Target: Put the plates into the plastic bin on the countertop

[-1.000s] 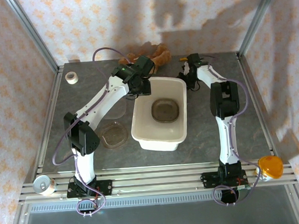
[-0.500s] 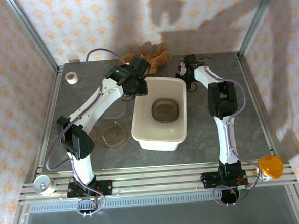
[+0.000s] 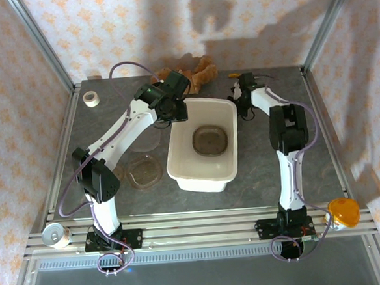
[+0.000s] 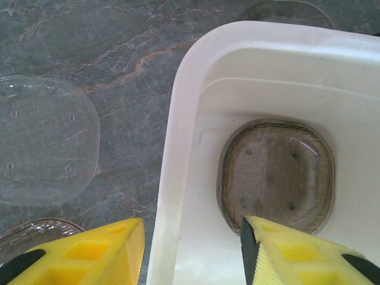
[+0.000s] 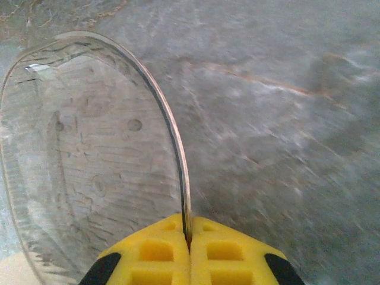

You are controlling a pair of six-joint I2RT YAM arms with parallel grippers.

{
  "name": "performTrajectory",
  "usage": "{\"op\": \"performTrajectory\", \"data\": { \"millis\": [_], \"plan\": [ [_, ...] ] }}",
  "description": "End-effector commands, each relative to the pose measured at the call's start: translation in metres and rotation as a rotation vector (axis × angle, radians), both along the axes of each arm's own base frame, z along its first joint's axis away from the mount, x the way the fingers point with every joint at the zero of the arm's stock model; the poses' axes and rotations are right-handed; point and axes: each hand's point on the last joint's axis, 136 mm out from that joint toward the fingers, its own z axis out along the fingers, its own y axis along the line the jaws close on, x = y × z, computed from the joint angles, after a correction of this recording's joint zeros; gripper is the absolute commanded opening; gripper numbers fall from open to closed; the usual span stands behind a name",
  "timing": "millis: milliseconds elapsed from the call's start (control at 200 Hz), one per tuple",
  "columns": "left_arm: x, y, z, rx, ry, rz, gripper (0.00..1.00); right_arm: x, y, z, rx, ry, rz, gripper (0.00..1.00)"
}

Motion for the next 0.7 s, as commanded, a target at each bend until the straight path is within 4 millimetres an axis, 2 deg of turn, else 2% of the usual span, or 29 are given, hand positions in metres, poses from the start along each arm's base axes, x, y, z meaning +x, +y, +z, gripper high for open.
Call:
{"op": "performTrajectory", "data": {
  "millis": [0, 375, 571, 696],
  "plan": [
    [0.001, 0.009, 0.022, -0.004, -0.042, 0.019, 0.49, 0.002, -0.025, 0.028, -0.046, -0.076, -0.043, 0.00],
    [0.007, -0.003, 0.032, -0.033, -0.059, -0.011, 0.50, -0.032, -0.085, 0.050, -0.087, -0.091, -0.188, 0.00],
    [0.011, -0.019, 0.041, -0.042, -0.109, -0.061, 0.53, -0.052, -0.115, 0.090, -0.143, -0.155, -0.261, 0.00],
    [0.015, -0.034, 0.053, -0.059, -0.150, -0.112, 0.54, -0.070, -0.135, 0.128, -0.197, -0.215, -0.306, 0.00]
  ]
}}
